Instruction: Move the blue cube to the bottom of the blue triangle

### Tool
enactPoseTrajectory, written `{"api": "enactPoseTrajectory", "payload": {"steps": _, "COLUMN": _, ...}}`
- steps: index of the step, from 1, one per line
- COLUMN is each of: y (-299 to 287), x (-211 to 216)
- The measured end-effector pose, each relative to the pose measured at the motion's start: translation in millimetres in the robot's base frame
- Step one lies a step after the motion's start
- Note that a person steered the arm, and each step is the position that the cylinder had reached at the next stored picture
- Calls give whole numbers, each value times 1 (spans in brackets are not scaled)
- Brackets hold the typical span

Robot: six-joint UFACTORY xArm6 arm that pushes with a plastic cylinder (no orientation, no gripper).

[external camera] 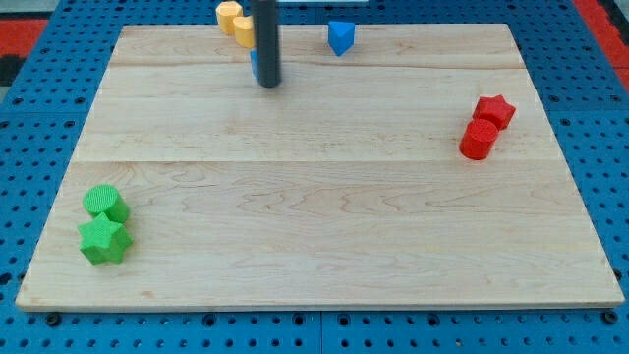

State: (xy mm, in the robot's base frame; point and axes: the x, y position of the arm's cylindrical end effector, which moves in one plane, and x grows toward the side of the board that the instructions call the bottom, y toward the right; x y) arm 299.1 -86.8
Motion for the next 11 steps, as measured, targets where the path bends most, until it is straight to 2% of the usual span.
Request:
{"api": "enactPoseTrajectory", "payload": {"steps": 1, "y": -4, "x": -9}}
{"api": "enactPoseTrajectory", "payload": {"steps": 2, "y": -65, "x": -41}}
{"api": "enactPoseTrajectory", "payload": {"steps": 3, "y": -62, "x": -55}}
{"api": "enactPoseTrajectory", "payload": {"steps": 4, "y": -16, "x": -22}}
{"api": "enactPoseTrajectory", "payload": {"steps": 5, "y": 3, "x": -4}}
{"api": "enactPoseTrajectory", "payload": {"steps": 6, "y": 16, "x": -23}}
{"api": "enactPoseTrajectory", "payload": {"steps": 7, "y": -12, "x": -59}}
{"api": "enactPoseTrajectory", "payload": {"steps": 9, "y": 8, "x": -58}}
{"api": "enactPoseTrajectory", "payload": {"steps": 11, "y": 73, "x": -56}}
